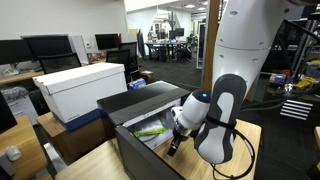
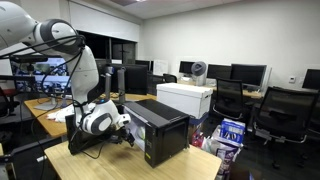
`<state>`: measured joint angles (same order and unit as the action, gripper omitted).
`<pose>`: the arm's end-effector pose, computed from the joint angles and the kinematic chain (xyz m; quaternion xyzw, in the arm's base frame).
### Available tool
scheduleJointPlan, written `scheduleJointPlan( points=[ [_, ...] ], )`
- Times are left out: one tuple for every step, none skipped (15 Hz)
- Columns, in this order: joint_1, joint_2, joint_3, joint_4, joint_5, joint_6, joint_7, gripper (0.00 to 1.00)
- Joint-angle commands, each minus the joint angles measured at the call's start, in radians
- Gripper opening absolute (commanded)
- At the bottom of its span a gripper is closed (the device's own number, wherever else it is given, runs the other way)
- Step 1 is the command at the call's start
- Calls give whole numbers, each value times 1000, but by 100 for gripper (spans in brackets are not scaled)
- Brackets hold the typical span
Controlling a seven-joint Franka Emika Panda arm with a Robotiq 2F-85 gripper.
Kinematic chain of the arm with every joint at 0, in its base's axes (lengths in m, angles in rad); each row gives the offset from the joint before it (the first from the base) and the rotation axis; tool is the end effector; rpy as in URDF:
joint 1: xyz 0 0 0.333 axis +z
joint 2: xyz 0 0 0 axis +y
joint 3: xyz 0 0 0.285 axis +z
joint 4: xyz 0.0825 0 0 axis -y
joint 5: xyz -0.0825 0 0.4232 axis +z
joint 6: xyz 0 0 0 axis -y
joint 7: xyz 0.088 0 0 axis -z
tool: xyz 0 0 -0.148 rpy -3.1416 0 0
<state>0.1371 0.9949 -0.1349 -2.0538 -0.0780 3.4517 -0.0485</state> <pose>0.5471 -0.0036 -0.0925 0.9729 0.1047 0.1999 0.0497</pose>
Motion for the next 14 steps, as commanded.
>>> scheduleJointPlan(
  points=[
    [39, 46, -28, 37, 41, 10, -20, 100],
    [45, 57, -31, 50, 45, 10, -20, 100],
    [48, 69, -32, 66, 48, 10, -18, 100],
    [51, 78, -33, 80, 53, 10, -15, 100],
    [51, 87, -31, 95, 59, 10, -12, 100],
    [53, 96, -32, 111, 65, 10, -10, 100],
    [50, 104, -28, 128, 69, 10, -7, 100],
    [44, 112, -24, 148, 72, 10, -5, 100],
    [40, 119, -21, 165, 76, 10, -2, 100],
    [39, 125, -19, 183, 80, 10, -1, 100],
    [36, 127, -17, 198, 83, 10, 2, 100],
    [31, 129, -11, 218, 85, 10, 4, 100],
    [28, 130, -8, 239, 88, 9, 5, 100],
    [26, 135, -8, 276, 91, 9, 5, 100]
  ],
)
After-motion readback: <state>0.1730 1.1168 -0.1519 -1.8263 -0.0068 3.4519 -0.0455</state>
